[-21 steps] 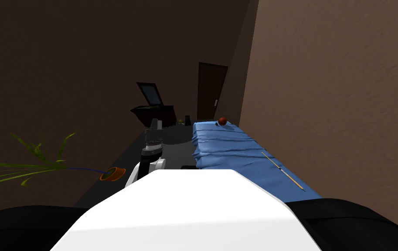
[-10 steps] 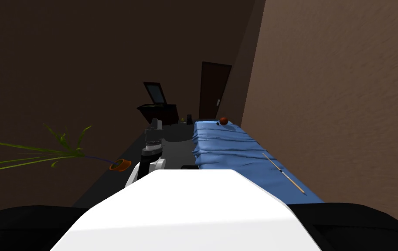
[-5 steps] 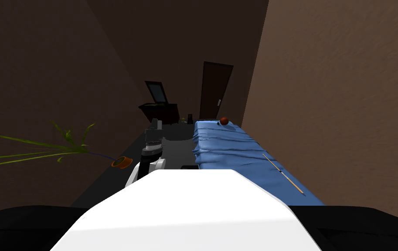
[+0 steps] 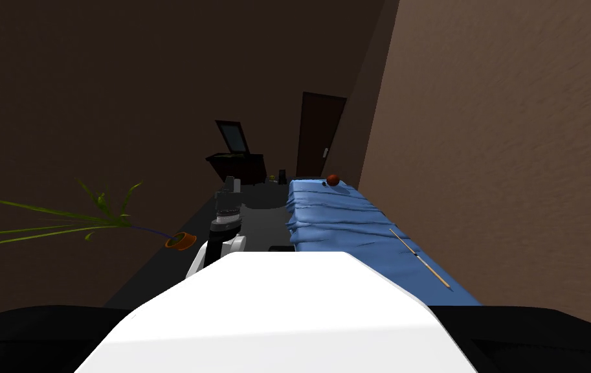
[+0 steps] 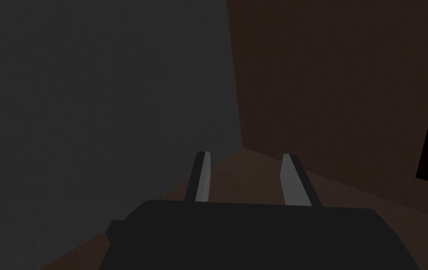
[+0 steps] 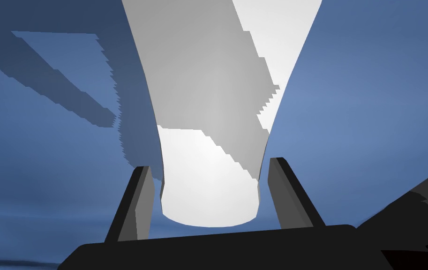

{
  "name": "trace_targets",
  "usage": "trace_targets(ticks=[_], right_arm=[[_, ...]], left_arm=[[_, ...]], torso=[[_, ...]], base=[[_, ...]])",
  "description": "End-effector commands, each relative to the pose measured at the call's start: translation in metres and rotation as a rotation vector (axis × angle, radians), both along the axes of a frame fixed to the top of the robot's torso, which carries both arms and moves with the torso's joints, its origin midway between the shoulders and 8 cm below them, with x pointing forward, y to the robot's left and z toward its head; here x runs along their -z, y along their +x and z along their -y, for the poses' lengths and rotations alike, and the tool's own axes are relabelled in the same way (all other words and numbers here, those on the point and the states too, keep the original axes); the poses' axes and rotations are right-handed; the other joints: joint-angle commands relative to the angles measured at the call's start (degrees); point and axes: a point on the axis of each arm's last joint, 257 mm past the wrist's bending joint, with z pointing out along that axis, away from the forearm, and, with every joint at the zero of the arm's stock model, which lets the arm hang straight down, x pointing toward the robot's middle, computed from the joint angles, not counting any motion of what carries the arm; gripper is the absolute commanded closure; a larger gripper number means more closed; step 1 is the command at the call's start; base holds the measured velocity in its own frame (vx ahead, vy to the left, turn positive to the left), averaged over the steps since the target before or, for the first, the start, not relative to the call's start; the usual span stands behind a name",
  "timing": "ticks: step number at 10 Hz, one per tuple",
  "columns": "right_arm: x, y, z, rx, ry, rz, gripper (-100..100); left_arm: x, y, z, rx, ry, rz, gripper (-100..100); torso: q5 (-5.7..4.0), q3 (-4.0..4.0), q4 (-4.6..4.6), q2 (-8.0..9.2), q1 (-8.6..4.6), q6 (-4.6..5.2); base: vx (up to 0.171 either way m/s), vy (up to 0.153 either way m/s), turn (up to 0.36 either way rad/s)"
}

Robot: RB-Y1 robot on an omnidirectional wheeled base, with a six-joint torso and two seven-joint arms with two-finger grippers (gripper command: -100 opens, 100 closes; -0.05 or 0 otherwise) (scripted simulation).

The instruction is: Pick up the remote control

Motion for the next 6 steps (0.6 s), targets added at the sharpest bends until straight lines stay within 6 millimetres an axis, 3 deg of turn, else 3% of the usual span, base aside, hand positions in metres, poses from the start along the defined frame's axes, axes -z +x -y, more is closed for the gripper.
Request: trace_targets(ticks=[1, 2, 3, 6], right_arm=[[0.000, 0.000, 0.000, 0.000, 0.000, 0.000, 100], [0.000, 0.000, 0.000, 0.000, 0.000, 0.000, 0], [-0.002, -0.011, 0.006, -0.007, -0.001, -0.001, 100], [-0.009, -0.032, 0.018, -0.020, -0.003, -0.002, 100]], left_arm=[[0.000, 0.000, 0.000, 0.000, 0.000, 0.000, 0], [0.000, 0.000, 0.000, 0.000, 0.000, 0.000, 0], [0.000, 0.000, 0.000, 0.000, 0.000, 0.000, 0], [0.000, 0.000, 0.000, 0.000, 0.000, 0.000, 0]], torso=[[0.00, 0.00, 0.00, 0.00, 0.00, 0.00], [0.00, 0.00, 0.00, 0.00, 0.00, 0.00], [0.00, 0.00, 0.00, 0.00, 0.00, 0.00], [0.04, -0.13, -0.05, -0.23, 0.08, 0.05]], base=[[0.000, 0.000, 0.000], [0.000, 0.000, 0.000], [0.028, 0.003, -0.071], [0.076, 0.028, -0.061]])
